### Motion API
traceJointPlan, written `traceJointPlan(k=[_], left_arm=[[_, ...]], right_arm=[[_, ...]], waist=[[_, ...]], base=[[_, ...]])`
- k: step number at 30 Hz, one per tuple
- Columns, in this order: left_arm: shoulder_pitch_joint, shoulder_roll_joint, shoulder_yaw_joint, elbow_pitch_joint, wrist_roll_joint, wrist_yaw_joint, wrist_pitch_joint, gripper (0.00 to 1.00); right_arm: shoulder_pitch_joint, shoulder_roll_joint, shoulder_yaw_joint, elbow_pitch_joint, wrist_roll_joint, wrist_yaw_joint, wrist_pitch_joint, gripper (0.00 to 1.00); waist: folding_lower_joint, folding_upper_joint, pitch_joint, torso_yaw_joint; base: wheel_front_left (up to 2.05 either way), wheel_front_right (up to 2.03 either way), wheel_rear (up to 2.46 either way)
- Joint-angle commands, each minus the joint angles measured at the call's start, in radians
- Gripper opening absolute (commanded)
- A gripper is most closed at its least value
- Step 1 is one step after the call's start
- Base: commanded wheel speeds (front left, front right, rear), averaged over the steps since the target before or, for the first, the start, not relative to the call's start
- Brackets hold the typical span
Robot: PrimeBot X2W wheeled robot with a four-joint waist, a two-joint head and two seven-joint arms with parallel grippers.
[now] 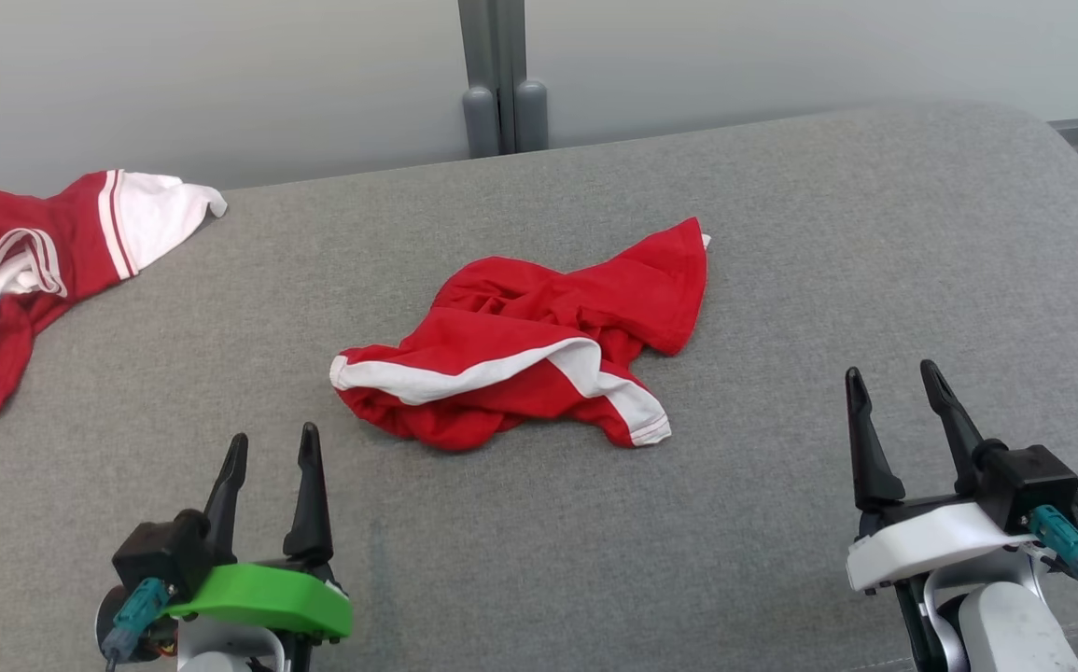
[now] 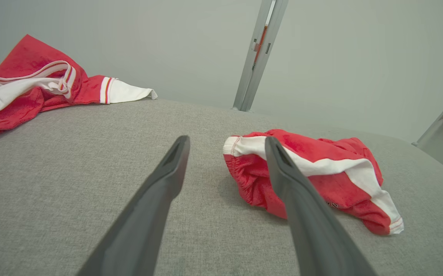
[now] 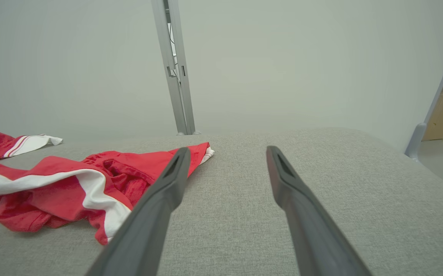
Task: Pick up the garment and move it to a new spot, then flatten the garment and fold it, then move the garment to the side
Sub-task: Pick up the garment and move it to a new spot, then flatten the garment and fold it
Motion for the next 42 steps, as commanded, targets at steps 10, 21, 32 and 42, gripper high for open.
traceJointPlan(k=[10, 21, 32, 42], left_arm=[[0.078, 0.0, -0.019, -0.045, -0.018, 0.044, -0.001, 1.0], [0.082, 0.0, -0.026, -0.044, -0.023, 0.061, -0.001, 1.0], [0.065, 0.0, -0.041, -0.046, -0.025, 0.057, -0.001, 1.0], [0.026, 0.0, -0.096, -0.057, -0.03, 0.06, -0.001, 1.0]], right_arm=[[0.047, -0.003, 0.039, 0.025, 0.067, -0.002, 0.0, 1.0], [0.046, -0.003, 0.052, 0.042, 0.069, -0.002, 0.0, 1.0], [0.046, -0.003, 0.056, 0.068, 0.062, -0.002, 0.0, 1.0], [-0.057, -0.003, 0.102, 0.25, 0.013, -0.002, 0.0, 1.0]], waist=[[0.0, 0.0, -0.029, 0.013], [0.0, 0.0, -0.03, 0.015], [0.0, 0.0, -0.013, 0.043], [0.0, 0.0, 0.059, 0.179]], base=[[0.0, 0.0, 0.0], [0.0, 0.0, 0.0], [0.0, 0.0, 0.0], [0.0, 0.0, 0.0]])
